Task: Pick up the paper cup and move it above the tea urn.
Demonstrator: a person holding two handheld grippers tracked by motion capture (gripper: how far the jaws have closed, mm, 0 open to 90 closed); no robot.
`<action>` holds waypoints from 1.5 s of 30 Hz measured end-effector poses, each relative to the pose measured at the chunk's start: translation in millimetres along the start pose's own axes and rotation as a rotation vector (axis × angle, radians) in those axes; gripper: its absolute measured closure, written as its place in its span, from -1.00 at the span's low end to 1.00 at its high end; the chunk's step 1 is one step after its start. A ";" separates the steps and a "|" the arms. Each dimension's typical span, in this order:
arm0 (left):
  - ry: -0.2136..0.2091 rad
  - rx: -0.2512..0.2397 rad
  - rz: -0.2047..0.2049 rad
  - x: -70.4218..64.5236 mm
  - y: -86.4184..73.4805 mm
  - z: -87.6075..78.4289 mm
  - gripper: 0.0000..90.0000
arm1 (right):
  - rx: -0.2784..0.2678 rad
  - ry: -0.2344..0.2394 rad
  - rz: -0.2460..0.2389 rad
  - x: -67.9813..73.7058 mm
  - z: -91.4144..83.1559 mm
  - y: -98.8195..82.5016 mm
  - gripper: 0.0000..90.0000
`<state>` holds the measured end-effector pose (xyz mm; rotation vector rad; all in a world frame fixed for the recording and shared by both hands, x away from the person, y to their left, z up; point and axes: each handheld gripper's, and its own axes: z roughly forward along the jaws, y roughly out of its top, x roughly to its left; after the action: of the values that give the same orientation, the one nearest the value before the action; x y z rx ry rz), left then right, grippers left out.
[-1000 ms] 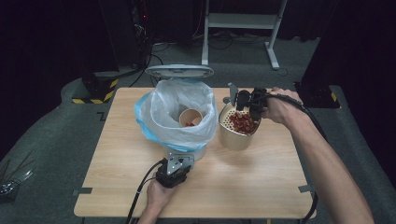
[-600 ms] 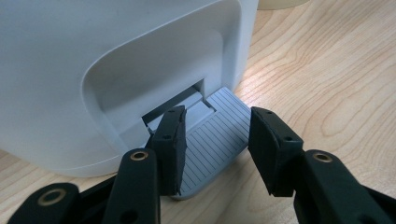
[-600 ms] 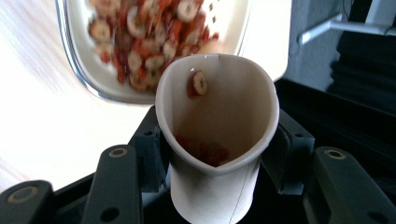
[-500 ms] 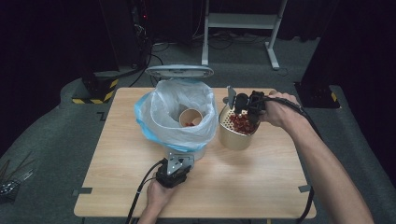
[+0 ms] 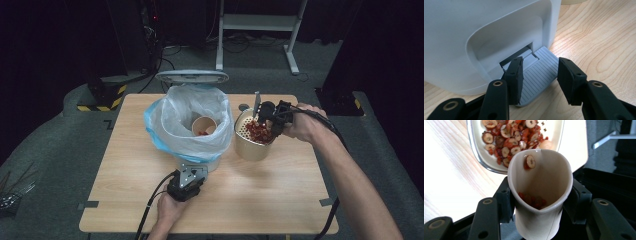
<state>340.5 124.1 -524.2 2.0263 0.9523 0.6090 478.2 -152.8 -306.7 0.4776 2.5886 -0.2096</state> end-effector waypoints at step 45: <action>-0.001 0.003 0.005 -0.1 0.0 -0.1 0.24 | -0.672 0.161 0.417 19.7 5.2 -83.6 0.03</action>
<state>340.4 124.0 -524.2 2.0320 0.9483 0.6102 433.5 -225.6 -316.0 0.7682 2.4318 0.8377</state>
